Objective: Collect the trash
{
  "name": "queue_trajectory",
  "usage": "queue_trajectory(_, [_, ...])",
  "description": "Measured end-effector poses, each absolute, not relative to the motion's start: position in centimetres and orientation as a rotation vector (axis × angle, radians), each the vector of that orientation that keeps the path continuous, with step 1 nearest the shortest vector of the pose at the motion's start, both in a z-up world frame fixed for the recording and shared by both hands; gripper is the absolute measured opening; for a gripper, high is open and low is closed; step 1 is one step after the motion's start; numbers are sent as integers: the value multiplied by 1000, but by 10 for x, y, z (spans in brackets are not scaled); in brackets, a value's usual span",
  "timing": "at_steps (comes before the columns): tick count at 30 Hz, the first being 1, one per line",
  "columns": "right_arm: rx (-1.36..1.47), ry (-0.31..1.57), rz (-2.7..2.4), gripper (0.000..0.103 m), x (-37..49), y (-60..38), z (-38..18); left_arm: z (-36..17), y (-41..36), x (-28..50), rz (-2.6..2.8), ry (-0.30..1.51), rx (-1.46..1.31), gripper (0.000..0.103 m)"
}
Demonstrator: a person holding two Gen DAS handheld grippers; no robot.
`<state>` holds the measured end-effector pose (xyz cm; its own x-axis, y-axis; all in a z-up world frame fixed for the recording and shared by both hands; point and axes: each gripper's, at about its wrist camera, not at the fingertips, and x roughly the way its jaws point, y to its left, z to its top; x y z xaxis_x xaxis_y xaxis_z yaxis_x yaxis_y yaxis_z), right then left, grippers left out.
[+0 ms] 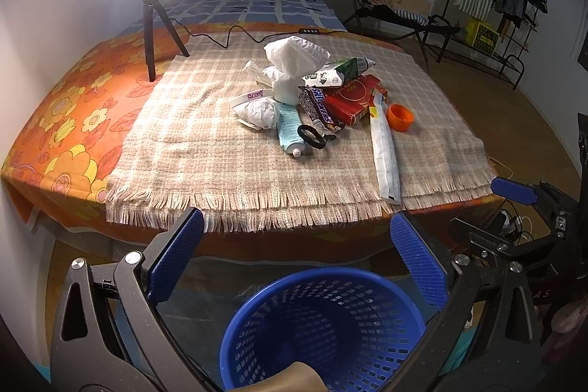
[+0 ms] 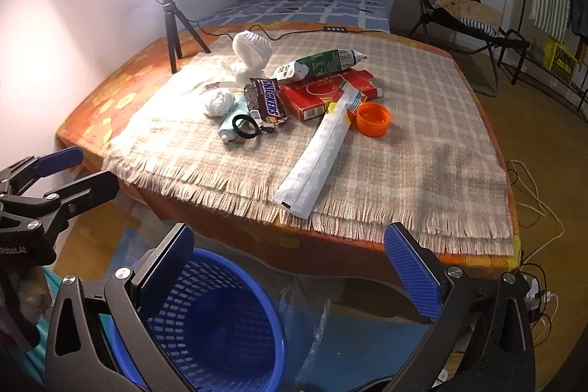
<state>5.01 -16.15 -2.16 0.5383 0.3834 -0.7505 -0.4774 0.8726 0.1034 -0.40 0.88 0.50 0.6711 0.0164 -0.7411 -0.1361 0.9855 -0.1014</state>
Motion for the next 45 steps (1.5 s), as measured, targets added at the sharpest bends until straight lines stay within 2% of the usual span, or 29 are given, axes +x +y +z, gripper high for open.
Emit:
queue_trajectory(17, [-93,801,572,102,48,-169,-1,12,23,-5,111,826,-164,103])
queue_trajectory(26, [-61,795,521,102,88,-194,12,13,47,23,96,867,-228,103])
queue_trajectory(28, [-32,819,523,102,100,-196,8,11,52,35,78,885,-248,100])
queue_trajectory(31, [8,873,529,102,121,-197,-1,5,58,57,68,921,-269,89])
queue_trajectory(34, [29,884,509,102,141,-199,-5,3,64,76,66,928,-271,88])
queue_trajectory(36, [45,885,503,102,154,-200,-7,6,66,88,64,923,-283,83])
queue_trajectory(41, [59,901,478,102,191,-202,-15,16,64,131,48,872,-235,82])
queue_trajectory(45, [66,934,468,102,214,-202,-30,3,68,169,-19,910,-310,82])
